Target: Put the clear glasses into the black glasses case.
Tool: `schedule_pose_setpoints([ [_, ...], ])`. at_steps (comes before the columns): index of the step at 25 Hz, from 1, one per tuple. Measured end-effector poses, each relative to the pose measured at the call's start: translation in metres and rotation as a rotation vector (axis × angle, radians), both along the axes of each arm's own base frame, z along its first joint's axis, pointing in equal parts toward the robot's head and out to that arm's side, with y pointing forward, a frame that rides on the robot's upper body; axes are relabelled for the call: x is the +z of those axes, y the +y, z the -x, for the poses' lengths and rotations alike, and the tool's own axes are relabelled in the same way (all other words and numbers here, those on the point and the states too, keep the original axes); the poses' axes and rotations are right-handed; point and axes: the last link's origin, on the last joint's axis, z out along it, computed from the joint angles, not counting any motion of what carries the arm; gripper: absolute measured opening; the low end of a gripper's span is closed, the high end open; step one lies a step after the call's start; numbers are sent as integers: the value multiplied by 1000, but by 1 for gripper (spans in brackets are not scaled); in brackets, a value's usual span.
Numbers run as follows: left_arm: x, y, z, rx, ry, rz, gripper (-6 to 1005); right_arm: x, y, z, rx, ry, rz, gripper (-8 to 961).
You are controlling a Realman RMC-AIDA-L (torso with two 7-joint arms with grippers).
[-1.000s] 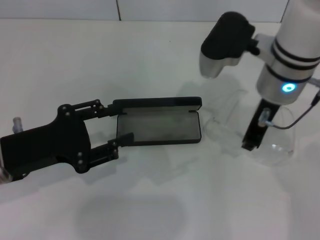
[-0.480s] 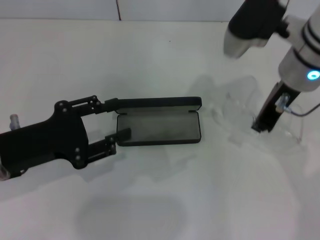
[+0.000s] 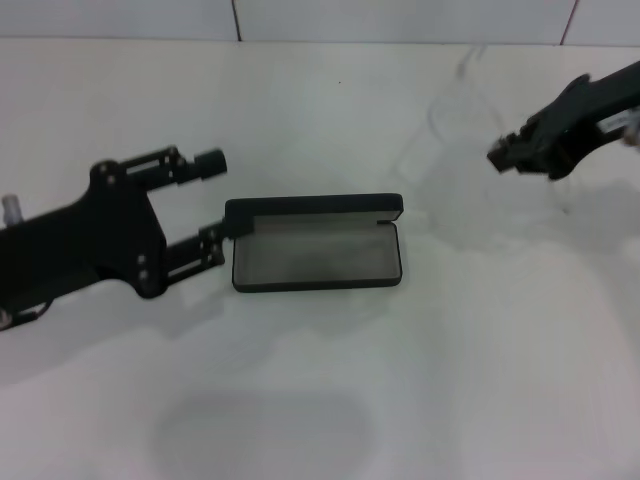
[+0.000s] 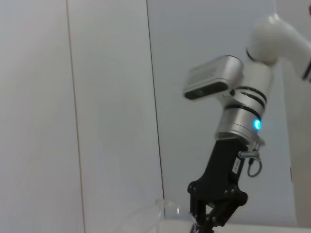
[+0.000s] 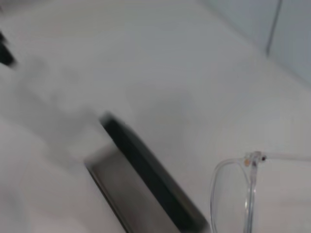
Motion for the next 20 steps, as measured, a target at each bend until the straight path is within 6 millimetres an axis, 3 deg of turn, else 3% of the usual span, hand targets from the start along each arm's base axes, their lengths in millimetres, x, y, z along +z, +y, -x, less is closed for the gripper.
schedule_pose_setpoints([
  [5,5,8,-13,-46,-20,-25,584,19,-15,-22,118,368,30,85],
  [10,16,20,-30,-99,-73,-73,584,11,-36,-40,263,579,129,82],
  [15,24,39,-57,-178,-130,-106,420,-7,-44,-56,265,645,209,82],
  [20,21,56,-82,-241,-126,-103,207,-19,-55,-57,332,687,281,81],
])
